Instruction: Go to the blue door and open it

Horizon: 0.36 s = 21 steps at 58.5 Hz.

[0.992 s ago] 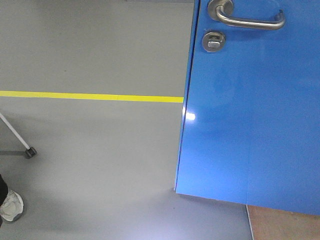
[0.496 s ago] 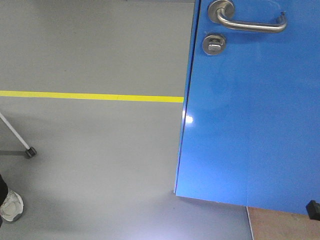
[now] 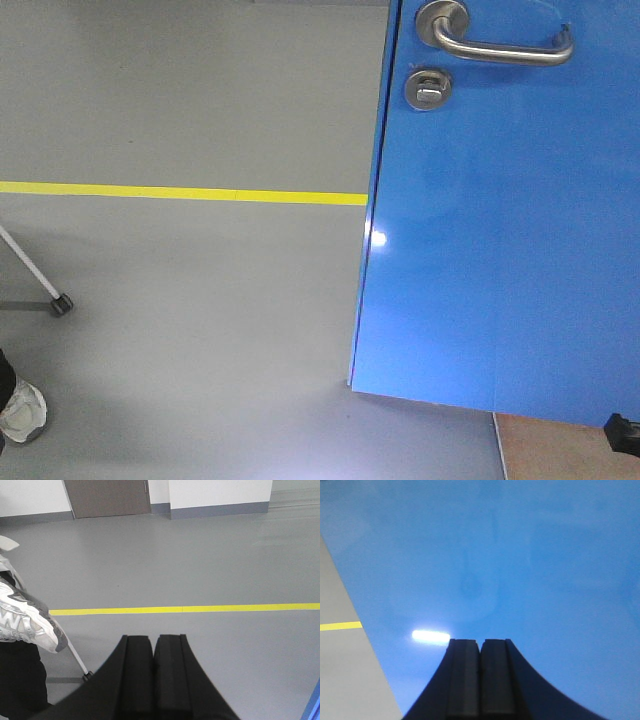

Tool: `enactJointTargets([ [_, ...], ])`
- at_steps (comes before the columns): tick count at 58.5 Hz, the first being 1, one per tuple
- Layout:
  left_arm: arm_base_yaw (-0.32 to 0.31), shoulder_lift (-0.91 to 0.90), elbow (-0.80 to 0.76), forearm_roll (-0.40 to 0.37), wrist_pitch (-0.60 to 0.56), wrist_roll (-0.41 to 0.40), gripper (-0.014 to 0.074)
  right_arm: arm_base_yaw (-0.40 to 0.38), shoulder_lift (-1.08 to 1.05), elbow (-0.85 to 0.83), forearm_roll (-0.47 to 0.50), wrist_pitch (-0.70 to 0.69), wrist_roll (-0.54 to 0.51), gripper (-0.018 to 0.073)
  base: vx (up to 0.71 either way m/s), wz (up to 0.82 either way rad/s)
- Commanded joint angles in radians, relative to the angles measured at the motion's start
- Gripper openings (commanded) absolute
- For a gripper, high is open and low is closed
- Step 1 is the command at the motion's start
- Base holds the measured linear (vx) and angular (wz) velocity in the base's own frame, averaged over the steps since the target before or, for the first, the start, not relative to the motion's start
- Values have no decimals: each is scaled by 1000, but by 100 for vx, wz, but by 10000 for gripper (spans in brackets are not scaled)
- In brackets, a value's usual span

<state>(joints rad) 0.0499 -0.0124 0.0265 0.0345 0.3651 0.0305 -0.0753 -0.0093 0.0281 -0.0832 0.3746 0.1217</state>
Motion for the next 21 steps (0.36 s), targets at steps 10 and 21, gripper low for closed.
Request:
enactJointTargets([
  [10, 1, -15, 1, -5, -77, -3, 70, 2, -6, 14, -5, -71, -4, 2, 0, 0],
  [21, 1, -15, 1, -5, -77, -3, 70, 2, -6, 14, -5, -71, -4, 2, 0, 0],
])
